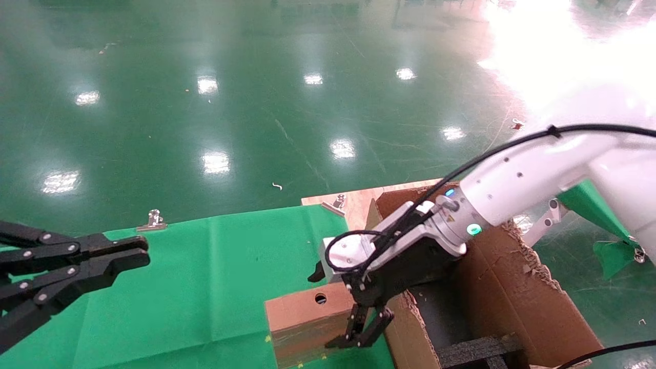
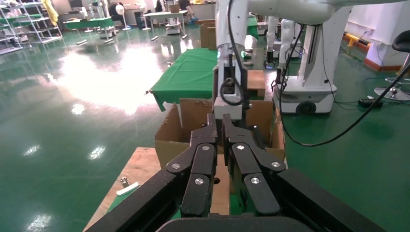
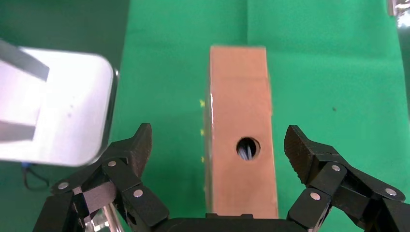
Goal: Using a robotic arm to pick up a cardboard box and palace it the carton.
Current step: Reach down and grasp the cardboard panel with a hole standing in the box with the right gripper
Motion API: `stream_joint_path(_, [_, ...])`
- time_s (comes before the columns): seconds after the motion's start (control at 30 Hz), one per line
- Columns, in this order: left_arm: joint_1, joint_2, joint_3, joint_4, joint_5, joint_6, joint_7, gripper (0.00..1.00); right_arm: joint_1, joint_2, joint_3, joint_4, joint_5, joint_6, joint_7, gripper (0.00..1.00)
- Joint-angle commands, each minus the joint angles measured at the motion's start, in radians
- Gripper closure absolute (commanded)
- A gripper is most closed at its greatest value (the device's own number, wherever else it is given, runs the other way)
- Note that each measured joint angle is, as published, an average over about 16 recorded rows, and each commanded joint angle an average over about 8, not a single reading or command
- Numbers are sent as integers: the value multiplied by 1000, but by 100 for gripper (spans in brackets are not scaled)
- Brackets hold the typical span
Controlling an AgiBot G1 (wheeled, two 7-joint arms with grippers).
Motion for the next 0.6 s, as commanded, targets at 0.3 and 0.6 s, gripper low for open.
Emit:
stream_joint_path(0.3, [0, 0, 0, 0, 0, 0, 0, 51, 116, -108, -172, -130, -57, -1, -83, 0])
stream_joint_path(0.6, [0, 0, 0, 0, 0, 0, 0, 0, 159, -164, -270, -201, -46, 6, -142, 7])
